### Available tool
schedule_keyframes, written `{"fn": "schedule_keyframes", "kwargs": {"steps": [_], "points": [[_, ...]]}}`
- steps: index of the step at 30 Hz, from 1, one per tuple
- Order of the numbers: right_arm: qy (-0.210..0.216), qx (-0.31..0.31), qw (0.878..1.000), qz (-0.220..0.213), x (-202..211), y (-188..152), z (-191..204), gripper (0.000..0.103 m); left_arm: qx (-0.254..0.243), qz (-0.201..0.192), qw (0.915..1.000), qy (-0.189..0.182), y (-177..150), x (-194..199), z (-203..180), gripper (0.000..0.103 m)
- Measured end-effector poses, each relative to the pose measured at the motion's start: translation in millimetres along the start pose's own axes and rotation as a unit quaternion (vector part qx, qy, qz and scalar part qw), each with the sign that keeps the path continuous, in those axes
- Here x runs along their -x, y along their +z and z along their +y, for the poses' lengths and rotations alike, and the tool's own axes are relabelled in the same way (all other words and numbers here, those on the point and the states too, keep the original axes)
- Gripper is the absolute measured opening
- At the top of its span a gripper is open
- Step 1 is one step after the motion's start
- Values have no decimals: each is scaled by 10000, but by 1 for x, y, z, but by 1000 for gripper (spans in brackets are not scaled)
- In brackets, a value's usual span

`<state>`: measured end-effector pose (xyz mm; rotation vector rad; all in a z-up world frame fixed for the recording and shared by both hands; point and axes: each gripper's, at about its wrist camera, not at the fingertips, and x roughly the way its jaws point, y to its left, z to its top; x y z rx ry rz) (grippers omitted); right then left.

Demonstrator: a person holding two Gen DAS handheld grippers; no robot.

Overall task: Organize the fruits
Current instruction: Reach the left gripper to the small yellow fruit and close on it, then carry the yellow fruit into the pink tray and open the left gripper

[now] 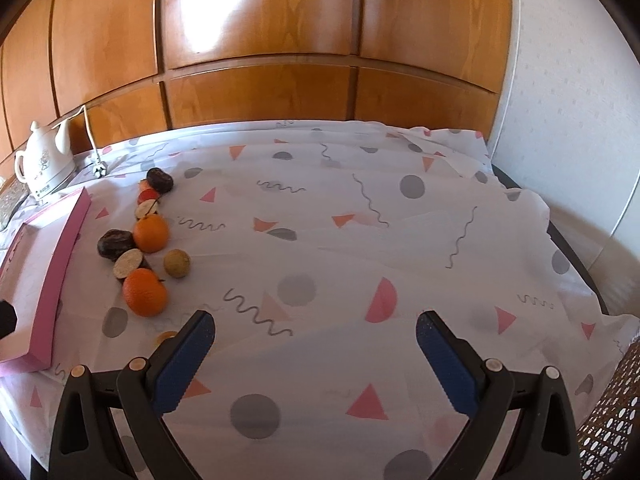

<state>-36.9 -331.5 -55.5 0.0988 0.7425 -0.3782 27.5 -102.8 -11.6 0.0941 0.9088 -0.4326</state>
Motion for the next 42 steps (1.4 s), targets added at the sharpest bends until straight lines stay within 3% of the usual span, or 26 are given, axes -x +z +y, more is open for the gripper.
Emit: {"fn": "schedule_keyframes", "kwargs": {"steps": [4,8,12,15,20,23,26,31,35,38,42], "points": [[-1,-71,10000,66,-3,-3,-7,101,-12,209,9994,-291,3,-8,-7,82],[34,-119,9998,154,-6,-5,-12,98,-560,551,9936,-817,2,-26,-37,56],[3,-148,9998,161,-7,-6,-18,94,-905,829,9861,-1116,0,-46,-64,42],[-18,-158,9997,182,-9,-7,-22,93,-1043,1033,9811,-1262,-1,-62,-83,41],[-6,-228,9994,256,-13,-10,-28,93,-1184,1158,9794,-1151,1,-89,-106,41],[13,-226,9994,250,-13,-12,-29,93,-1237,1218,9793,-1042,-2,-106,-113,26],[92,-219,9994,260,-14,-12,-29,84,-1186,1041,9813,-1101,-5,-101,-110,26],[340,-215,9982,448,-22,-17,-26,76,-796,625,9880,-1166,-1,-72,-83,26],[447,-97,9979,450,-22,-18,-17,76,-135,174,9947,-1005,10,-39,-32,26],[576,18,9974,440,-20,-16,-8,76,397,-113,9968,-686,16,-22,10,26],[748,239,9959,446,-19,-15,8,68,1038,-148,9943,173,19,-21,74,26]]}}
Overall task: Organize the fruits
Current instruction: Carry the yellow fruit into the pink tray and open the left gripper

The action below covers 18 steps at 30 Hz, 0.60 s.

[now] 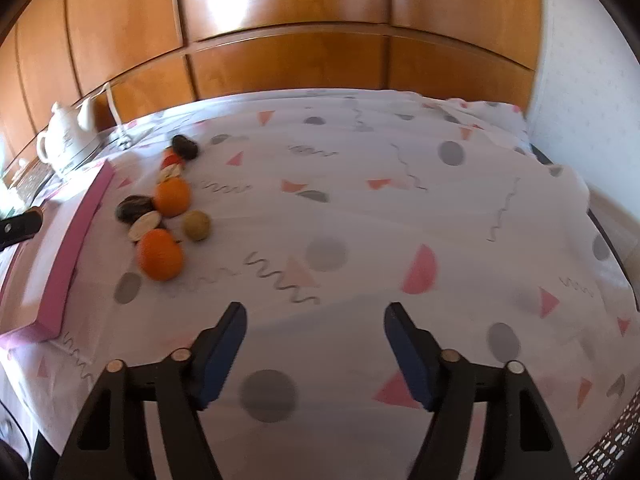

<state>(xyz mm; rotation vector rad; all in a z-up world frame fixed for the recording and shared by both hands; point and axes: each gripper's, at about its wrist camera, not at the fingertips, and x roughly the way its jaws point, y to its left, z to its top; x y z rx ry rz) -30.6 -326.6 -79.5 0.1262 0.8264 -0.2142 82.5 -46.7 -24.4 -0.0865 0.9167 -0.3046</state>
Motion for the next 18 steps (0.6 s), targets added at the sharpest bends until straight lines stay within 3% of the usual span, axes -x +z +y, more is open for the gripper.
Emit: {"fn": "schedule_keyframes", "kwargs": {"steps": [2,4,10,15,18], "points": [[133,101,9998,75,-2,1,7,59,229,37,9994,253,3,-5,26,26],[187,206,9996,98,-2,2,13,57,403,67,9970,663,5,-12,50,26],[365,436,9982,172,-4,10,28,53,508,125,9913,1211,-3,-26,82,27],[557,513,9969,224,-7,20,39,53,606,53,9886,1375,-12,-24,86,50],[674,532,9960,251,-9,27,45,53,639,-58,9879,1409,-17,-15,84,51]]}}
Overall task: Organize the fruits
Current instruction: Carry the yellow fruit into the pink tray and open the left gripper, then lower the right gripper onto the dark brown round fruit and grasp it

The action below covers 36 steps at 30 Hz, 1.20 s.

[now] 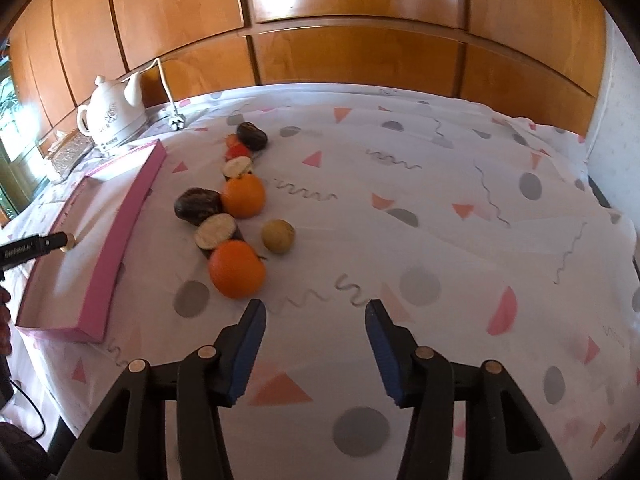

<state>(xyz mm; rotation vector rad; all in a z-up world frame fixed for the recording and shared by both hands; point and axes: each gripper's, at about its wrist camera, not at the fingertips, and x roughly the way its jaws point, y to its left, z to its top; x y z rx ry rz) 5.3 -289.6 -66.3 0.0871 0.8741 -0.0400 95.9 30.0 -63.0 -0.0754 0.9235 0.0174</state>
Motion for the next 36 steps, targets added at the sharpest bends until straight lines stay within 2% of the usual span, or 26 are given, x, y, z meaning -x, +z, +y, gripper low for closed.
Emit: {"fn": "schedule_keyframes", "kwargs": {"steps": [4,8,15,19,25,27,34,36], "points": [[126,131,9998,-34,-3,15,11,53,60,-67,9999,-76,-8,14,3,52],[463,14,9989,-15,-10,36,17,53,185,-127,9997,-124,-16,25,8,63],[866,-88,9961,-103,-31,92,27,49,194,-240,9995,-78,-26,37,12,63],[1022,-93,9947,-34,-58,127,36,49,262,-270,9992,-148,-28,40,14,63],[1162,-476,9915,351,-115,168,41,49,224,-302,9992,-156,-31,42,15,63],[1080,-629,9909,494,-135,176,41,49,253,-293,9991,-160,-31,41,16,65],[1047,-1217,9829,898,-184,190,33,49,301,-160,9993,-143,-32,34,17,65],[1223,-1314,9792,948,-190,188,31,49,314,-149,9993,-133,-32,32,17,65]]}}
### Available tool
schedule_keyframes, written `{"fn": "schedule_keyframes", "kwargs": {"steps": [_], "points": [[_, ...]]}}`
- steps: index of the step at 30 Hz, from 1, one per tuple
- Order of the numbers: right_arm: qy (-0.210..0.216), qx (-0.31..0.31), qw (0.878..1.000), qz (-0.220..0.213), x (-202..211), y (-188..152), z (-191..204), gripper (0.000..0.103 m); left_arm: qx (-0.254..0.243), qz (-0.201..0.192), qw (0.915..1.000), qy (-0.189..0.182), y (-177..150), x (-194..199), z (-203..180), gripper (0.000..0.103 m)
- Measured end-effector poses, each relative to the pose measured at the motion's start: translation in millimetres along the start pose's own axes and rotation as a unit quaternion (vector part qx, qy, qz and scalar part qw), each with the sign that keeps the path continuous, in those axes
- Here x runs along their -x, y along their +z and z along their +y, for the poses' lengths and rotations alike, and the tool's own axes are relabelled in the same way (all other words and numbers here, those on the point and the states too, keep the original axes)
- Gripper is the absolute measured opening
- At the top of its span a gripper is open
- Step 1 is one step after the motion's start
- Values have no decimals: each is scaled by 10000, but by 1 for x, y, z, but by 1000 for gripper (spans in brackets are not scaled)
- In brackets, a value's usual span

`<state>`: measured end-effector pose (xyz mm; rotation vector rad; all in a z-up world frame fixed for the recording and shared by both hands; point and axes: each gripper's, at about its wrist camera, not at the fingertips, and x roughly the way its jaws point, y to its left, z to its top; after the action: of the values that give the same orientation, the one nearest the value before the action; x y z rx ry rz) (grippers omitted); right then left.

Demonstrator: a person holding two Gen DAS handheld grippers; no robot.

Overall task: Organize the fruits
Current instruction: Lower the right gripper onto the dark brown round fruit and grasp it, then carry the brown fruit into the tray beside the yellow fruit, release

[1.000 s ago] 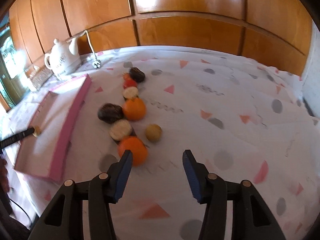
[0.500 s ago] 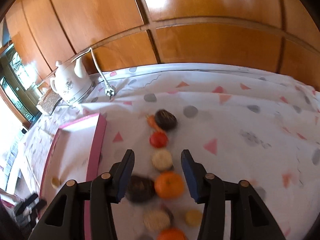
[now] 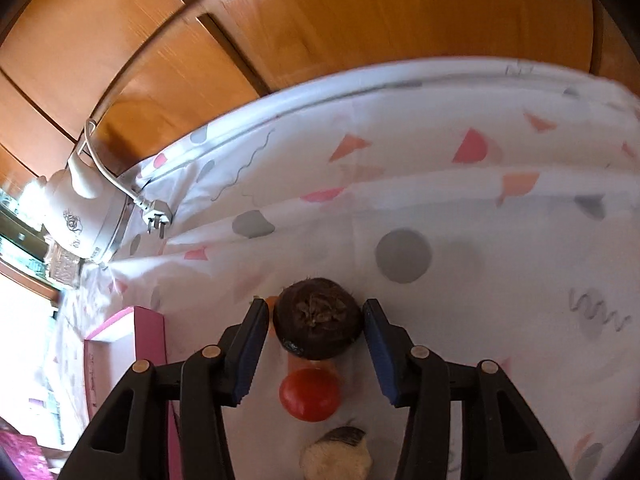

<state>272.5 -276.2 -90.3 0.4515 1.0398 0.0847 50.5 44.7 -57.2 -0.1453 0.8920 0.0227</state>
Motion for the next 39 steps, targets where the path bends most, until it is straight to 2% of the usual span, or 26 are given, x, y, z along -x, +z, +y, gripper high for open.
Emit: {"fn": "schedule_keyframes", "kwargs": {"steps": [1,4,10,12,19,22,26,33,39], "points": [[16,25,10000,-45,2,-1,0,45,1,9,10000,1,0,-1,-1,65],[153,56,9999,-18,8,-5,-4,45,-8,11,10000,8,0,-1,-2,65],[-192,128,9995,-197,31,-17,-20,45,21,-55,10000,51,0,5,-3,65],[-288,126,9992,-255,40,-21,-27,45,79,-106,9999,72,0,9,-2,69],[-383,287,9972,-579,73,-37,-30,45,194,-213,9995,95,-3,22,3,71],[-360,688,9940,-765,89,-45,-13,45,267,-245,9993,115,-4,28,6,71],[-148,1503,9850,-834,97,-62,35,45,310,-406,9986,99,-4,39,9,71],[455,2618,9630,-460,83,-103,122,45,419,-587,9973,113,-7,53,19,74],[535,3146,9475,-181,60,-131,173,45,598,-611,9962,150,-9,55,32,74]]}}
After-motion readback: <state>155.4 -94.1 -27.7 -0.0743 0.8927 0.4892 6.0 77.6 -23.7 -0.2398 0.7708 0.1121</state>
